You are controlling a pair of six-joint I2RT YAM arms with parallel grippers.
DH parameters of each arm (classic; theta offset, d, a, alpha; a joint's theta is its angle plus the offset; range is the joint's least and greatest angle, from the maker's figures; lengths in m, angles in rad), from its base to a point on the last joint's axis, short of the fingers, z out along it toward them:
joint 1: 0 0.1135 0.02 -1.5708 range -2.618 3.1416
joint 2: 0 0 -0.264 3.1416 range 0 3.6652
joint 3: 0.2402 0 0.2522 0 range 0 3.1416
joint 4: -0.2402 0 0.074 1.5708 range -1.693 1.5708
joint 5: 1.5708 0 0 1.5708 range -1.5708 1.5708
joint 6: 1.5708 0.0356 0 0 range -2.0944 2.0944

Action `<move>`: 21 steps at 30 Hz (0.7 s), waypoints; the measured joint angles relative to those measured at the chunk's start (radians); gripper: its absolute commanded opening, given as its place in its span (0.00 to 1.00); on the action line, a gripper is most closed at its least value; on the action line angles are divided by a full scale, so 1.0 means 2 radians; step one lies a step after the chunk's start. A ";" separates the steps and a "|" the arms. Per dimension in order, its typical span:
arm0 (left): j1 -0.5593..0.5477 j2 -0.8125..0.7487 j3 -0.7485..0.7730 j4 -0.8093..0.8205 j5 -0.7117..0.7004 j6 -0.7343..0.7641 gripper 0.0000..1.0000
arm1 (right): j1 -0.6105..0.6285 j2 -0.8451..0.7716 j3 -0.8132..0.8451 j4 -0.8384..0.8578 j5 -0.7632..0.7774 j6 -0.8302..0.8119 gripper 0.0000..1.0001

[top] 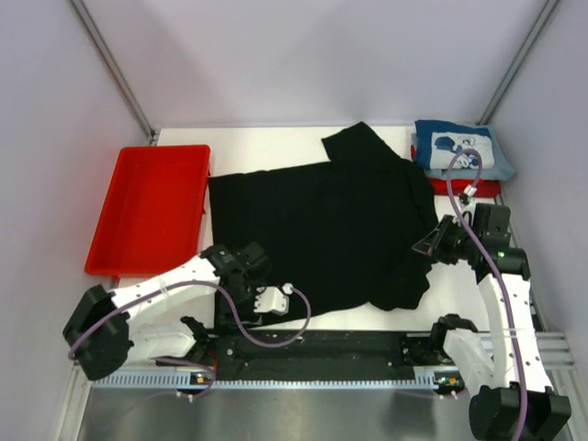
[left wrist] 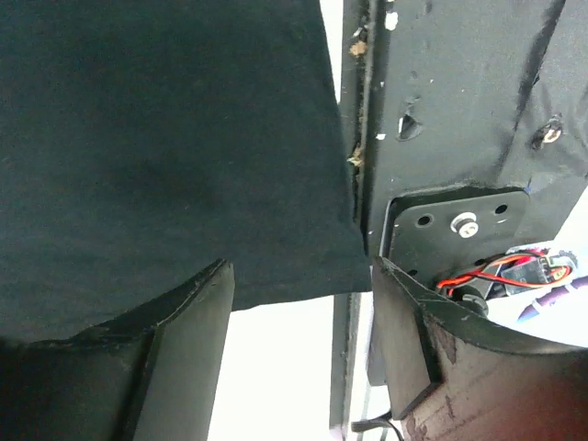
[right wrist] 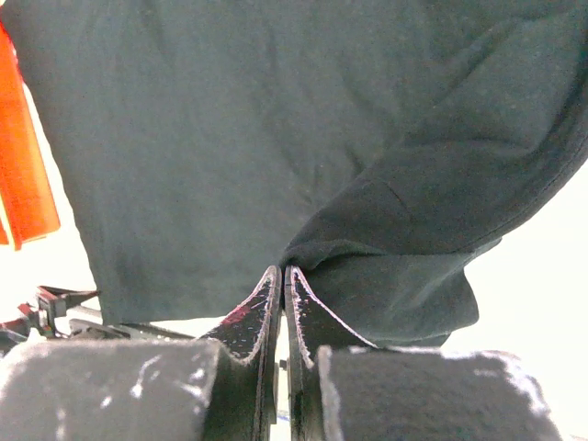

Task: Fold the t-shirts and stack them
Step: Grap the side of the flattened tshirt closest away from the robot with both arms

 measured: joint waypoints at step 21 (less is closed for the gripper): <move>-0.112 0.204 0.020 0.038 -0.161 -0.123 0.00 | -0.001 0.022 0.033 0.006 0.055 -0.001 0.00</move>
